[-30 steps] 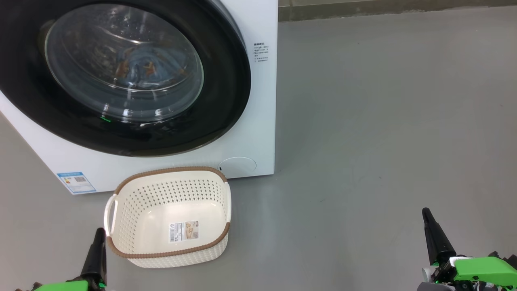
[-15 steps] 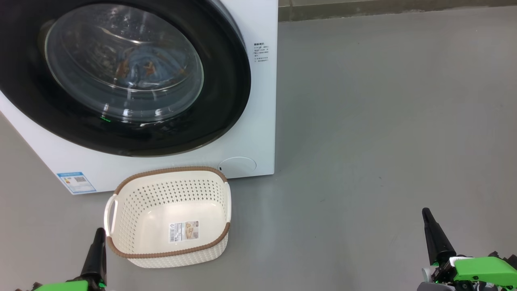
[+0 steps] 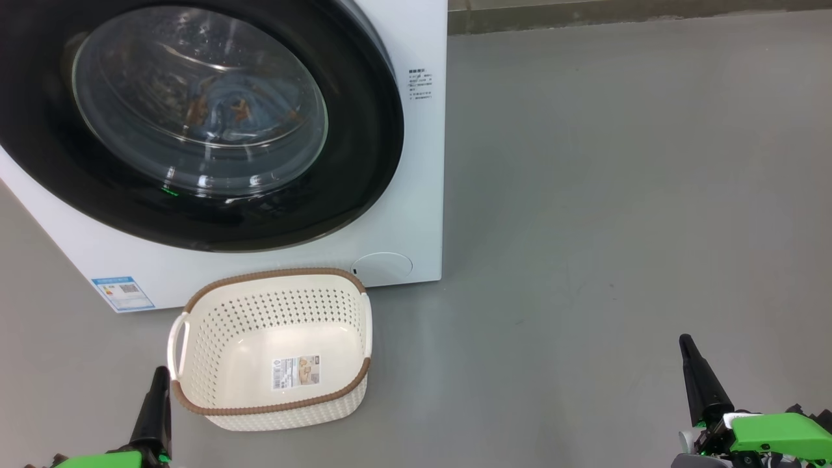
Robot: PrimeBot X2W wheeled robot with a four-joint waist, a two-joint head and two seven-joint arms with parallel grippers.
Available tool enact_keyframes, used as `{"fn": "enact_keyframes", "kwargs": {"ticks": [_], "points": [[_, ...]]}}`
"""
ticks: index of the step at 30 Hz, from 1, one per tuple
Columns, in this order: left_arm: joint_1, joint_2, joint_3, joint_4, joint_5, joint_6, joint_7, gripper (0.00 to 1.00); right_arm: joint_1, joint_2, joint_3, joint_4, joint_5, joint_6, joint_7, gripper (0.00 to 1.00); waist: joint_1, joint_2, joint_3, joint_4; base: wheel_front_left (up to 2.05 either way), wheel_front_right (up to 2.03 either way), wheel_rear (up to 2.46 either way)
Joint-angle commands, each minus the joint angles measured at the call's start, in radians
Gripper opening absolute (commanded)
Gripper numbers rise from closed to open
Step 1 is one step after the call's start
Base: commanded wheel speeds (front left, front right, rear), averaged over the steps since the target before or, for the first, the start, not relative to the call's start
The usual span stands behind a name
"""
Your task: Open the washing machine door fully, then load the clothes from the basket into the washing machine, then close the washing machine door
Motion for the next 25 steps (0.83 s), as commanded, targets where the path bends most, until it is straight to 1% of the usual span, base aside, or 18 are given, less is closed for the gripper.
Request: {"fn": "enact_keyframes", "kwargs": {"ticks": [1,25], "points": [[-0.039,0.020,0.033,-0.020,-0.003,-0.011,0.004,0.00,-0.040,-0.004,0.023,-0.025,0.003,-0.001,0.008,0.00,0.0000,0.0000,0.000,0.000,0.00,0.00,0.00],[-0.039,0.020,0.033,-0.020,-0.003,-0.011,0.004,0.00,-0.040,-0.004,0.023,-0.025,0.003,-0.001,0.008,0.00,0.0000,0.0000,0.000,0.000,0.00,0.00,0.00]]}}
